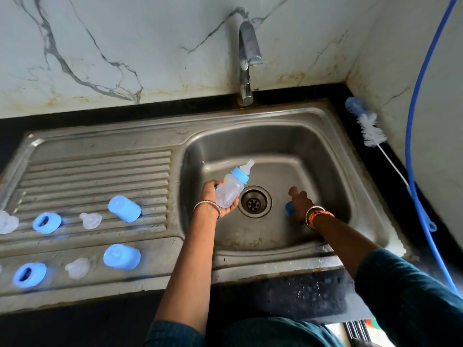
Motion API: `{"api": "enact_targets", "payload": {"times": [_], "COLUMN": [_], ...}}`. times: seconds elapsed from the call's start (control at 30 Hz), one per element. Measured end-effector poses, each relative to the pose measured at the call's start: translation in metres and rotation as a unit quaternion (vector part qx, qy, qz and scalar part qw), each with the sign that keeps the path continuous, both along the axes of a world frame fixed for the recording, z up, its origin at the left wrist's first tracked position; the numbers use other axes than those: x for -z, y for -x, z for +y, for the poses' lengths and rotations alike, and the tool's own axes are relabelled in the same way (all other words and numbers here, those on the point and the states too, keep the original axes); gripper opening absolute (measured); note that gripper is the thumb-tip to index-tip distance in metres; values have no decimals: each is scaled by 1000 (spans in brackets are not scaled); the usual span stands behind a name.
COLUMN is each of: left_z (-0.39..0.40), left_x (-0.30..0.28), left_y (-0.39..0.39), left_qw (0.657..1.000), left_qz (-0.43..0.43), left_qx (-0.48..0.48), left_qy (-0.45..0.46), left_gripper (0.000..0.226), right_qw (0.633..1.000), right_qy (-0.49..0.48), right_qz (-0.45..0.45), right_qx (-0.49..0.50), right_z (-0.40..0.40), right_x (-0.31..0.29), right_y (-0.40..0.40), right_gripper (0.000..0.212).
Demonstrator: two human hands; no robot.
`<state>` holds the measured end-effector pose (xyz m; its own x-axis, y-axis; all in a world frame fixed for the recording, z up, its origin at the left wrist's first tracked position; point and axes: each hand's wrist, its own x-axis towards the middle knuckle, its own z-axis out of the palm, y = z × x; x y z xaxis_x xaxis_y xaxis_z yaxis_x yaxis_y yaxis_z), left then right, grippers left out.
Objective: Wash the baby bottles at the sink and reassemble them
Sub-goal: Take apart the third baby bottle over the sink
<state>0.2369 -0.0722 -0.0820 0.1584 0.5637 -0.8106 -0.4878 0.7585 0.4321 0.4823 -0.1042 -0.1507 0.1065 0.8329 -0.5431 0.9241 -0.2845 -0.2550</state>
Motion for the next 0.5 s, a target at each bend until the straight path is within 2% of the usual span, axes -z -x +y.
{"api": "enact_targets", "payload": {"times": [0.13, 0.33, 0.4, 0.43, 0.47, 0.5], "left_z": [-1, -2, -2, -1, 1, 4], "left_x": [0, -5, -10, -15, -22, -31], "left_y": [-3, -10, -12, -14, -17, -20], "left_qw": [1000, 1000, 999, 999, 997, 996], "left_qz": [3, 26, 39, 50, 65, 79], "left_qx": [-2, 2, 5, 7, 7, 1], "left_qy": [2, 2, -8, -18, -29, -43], "left_gripper": [33, 25, 22, 21, 21, 20], "right_qw": [992, 989, 999, 994, 964, 913], "right_qy": [56, 96, 26, -40, -96, -108], "right_qz": [-69, -60, 16, 100, 216, 341], "right_qx": [-86, -94, -27, 36, 119, 195], "right_z": [2, 9, 19, 25, 30, 32], "right_x": [1, -17, -44, -61, -83, -106], "right_y": [-4, -2, 9, 16, 25, 35], "right_gripper": [80, 94, 84, 68, 48, 28]}}
